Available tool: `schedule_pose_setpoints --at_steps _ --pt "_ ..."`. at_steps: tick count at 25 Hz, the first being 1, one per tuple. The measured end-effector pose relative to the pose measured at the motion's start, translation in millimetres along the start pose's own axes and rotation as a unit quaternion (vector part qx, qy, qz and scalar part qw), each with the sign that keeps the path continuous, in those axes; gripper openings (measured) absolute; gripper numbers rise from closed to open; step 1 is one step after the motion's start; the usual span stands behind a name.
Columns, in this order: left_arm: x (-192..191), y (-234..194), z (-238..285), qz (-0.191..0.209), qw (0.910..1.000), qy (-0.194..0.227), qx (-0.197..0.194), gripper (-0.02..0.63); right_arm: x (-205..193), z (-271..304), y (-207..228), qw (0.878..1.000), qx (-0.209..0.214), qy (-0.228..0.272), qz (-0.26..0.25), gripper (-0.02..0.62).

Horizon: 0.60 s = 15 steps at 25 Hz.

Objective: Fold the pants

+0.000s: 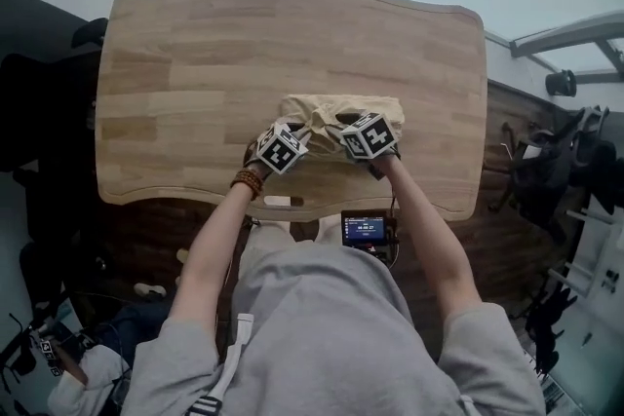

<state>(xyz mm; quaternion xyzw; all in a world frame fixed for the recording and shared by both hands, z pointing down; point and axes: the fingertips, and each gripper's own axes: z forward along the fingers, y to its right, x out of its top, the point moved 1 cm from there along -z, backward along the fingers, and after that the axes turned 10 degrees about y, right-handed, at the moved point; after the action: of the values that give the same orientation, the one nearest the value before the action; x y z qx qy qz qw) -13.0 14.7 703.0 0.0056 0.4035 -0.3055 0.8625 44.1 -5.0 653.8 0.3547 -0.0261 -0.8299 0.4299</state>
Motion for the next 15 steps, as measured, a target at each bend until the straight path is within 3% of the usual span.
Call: schedule_pose_setpoints --at_steps 3,6,9,12,15 --pt "3 8 12 0.068 0.9968 -0.031 -0.028 0.095 -2 34 5 0.997 -0.041 -0.046 -0.037 0.161" --pt "-1 12 21 0.100 0.9926 -0.053 -0.046 0.097 -16 54 16 0.992 -0.078 -0.089 -0.034 0.156" --pt "-9 14 26 0.124 0.9873 -0.079 -0.060 0.098 -27 59 22 0.989 -0.105 -0.104 -0.015 0.083" --pt "-7 10 31 0.156 0.9816 -0.084 -0.072 0.095 -6 38 21 0.991 -0.125 -0.045 -0.003 0.074" --pt "10 2 18 0.168 0.9819 -0.042 -0.076 0.023 16 -14 2 0.986 -0.159 0.046 0.017 0.072"
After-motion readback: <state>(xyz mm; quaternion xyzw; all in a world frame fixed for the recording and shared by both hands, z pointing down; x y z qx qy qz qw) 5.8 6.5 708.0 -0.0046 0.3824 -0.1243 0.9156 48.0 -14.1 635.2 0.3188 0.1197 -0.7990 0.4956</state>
